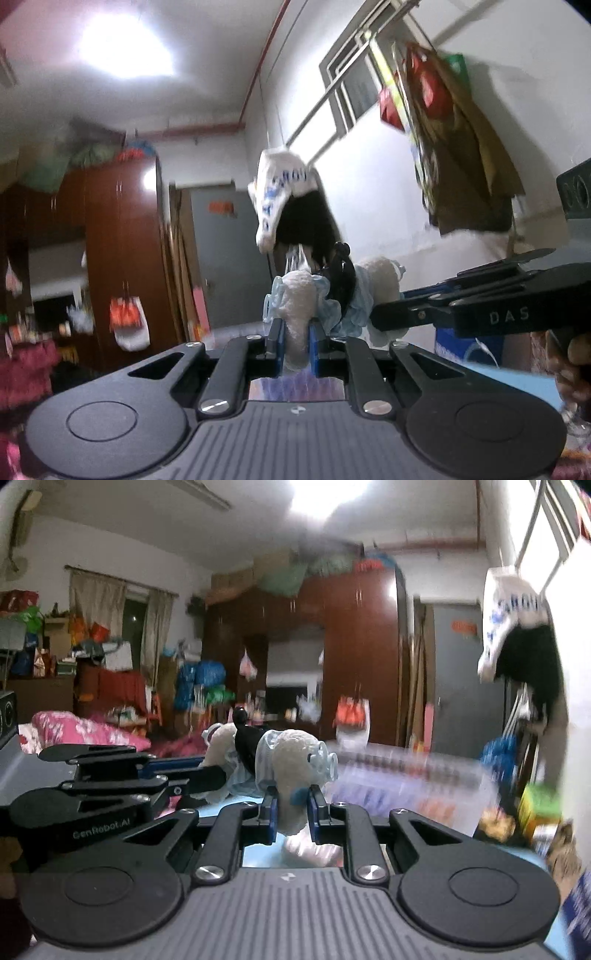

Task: Organize objects
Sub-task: 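Lift the plush toy with both grippers over the basket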

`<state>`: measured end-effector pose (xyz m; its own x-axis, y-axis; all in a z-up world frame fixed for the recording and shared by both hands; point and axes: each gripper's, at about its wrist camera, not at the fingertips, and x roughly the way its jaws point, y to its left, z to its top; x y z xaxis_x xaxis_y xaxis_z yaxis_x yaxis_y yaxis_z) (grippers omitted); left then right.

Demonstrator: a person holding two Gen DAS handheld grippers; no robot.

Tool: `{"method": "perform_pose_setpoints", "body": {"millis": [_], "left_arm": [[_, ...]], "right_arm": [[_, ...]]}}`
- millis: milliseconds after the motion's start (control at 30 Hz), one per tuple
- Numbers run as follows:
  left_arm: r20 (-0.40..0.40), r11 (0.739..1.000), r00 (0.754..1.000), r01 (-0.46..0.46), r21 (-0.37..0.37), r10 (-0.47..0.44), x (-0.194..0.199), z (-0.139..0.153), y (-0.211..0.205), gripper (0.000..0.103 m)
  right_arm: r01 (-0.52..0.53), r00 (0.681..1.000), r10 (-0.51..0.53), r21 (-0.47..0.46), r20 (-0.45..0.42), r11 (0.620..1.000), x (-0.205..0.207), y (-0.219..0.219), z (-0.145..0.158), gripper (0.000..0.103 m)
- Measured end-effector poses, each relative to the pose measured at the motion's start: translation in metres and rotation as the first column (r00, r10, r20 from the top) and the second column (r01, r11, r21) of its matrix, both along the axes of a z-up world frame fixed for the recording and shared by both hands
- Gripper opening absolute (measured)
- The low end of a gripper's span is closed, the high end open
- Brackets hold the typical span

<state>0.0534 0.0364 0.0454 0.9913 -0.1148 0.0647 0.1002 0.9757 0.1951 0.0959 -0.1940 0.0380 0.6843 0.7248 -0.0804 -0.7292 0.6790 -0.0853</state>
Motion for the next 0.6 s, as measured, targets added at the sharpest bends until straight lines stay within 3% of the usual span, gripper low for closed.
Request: {"method": "perform_pose_setpoints", "body": {"millis": [100, 233, 400, 500, 600], "left_arm": [[0.019, 1.000, 1.000, -0.012, 0.023, 0.011, 0.029, 0.029, -0.003, 0.016], [-0.037, 0.999, 0.998, -0.045, 0.019, 0.046, 0.090, 0.054, 0.002, 0.016], [-0.207, 0.993, 0.972, -0.118, -0.006, 0.115, 0.167, 0.047, 0.021, 0.016], [-0.287, 0.989, 0.951, -0.136, -0.052, 0.116, 0.190, 0.034, 0.034, 0.016], [-0.315, 0.986, 0.941, -0.154, -0.068, 0.125, 0.198, 0.026, 0.040, 0.016]], "right_arm": [[0.031, 0.998, -0.030, -0.012, 0.056, 0.999, 0.023, 0.011, 0.025, 0.018], [0.042, 0.999, -0.041, -0.022, 0.031, 0.999, 0.084, 0.032, 0.047, 0.018], [0.044, 0.990, -0.059, -0.114, -0.130, 0.992, 0.166, 0.076, 0.041, 0.018], [0.046, 0.979, -0.077, -0.163, -0.189, 0.986, 0.192, 0.098, 0.028, 0.018], [0.046, 0.974, -0.085, -0.185, -0.208, 0.982, 0.201, 0.110, 0.021, 0.018]]}}
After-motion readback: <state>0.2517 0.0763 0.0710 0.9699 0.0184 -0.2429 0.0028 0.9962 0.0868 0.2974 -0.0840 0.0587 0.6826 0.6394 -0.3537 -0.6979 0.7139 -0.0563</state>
